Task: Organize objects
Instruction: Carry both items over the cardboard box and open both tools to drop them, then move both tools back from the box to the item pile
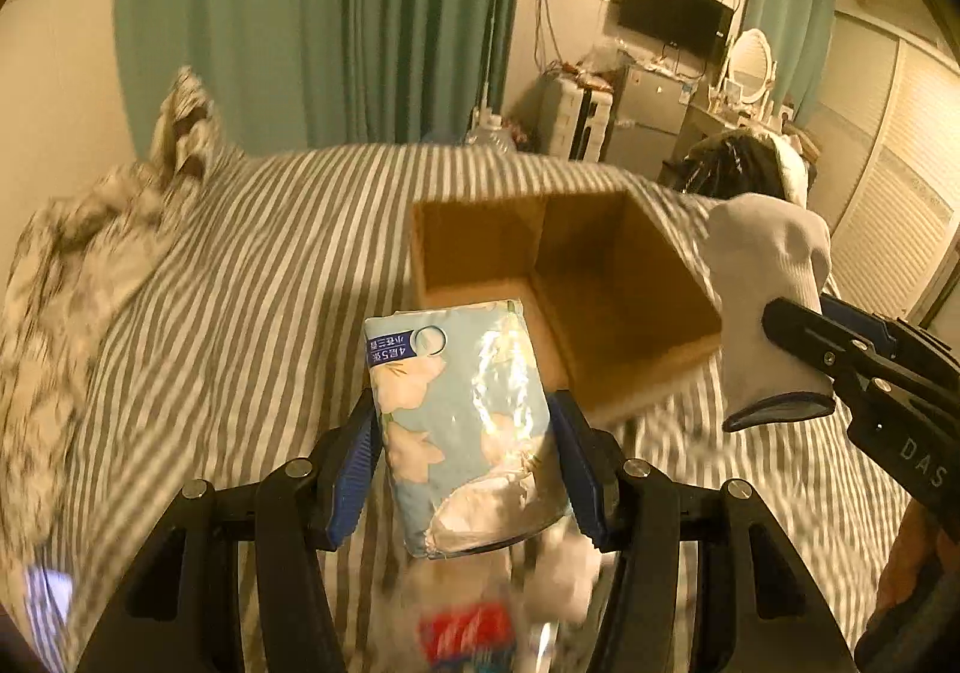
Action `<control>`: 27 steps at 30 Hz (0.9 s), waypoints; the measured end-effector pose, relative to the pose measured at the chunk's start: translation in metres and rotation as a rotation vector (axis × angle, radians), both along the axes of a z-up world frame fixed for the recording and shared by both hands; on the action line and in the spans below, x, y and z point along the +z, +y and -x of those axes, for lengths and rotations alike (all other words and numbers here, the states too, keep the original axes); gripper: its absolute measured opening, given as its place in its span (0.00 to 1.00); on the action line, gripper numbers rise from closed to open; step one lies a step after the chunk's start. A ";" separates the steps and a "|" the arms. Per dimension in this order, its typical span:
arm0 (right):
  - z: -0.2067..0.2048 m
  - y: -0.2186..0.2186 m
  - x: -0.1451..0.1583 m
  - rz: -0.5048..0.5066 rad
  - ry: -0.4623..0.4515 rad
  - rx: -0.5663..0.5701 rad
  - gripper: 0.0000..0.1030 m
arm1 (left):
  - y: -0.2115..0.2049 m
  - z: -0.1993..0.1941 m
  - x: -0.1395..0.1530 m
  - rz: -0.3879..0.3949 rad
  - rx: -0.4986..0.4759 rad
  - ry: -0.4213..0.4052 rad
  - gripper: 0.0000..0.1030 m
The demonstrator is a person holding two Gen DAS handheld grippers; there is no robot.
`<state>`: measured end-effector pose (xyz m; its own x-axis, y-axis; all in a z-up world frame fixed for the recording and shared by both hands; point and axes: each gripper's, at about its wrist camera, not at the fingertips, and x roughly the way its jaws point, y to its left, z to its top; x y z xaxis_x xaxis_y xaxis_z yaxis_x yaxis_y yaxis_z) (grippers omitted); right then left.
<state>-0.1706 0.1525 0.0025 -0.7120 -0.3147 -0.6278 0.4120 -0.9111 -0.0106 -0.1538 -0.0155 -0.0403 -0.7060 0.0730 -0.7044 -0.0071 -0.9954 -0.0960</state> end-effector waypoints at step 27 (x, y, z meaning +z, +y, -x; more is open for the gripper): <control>-0.017 0.028 0.034 0.040 0.111 -0.094 0.84 | 0.009 0.018 0.022 0.087 0.035 0.074 0.99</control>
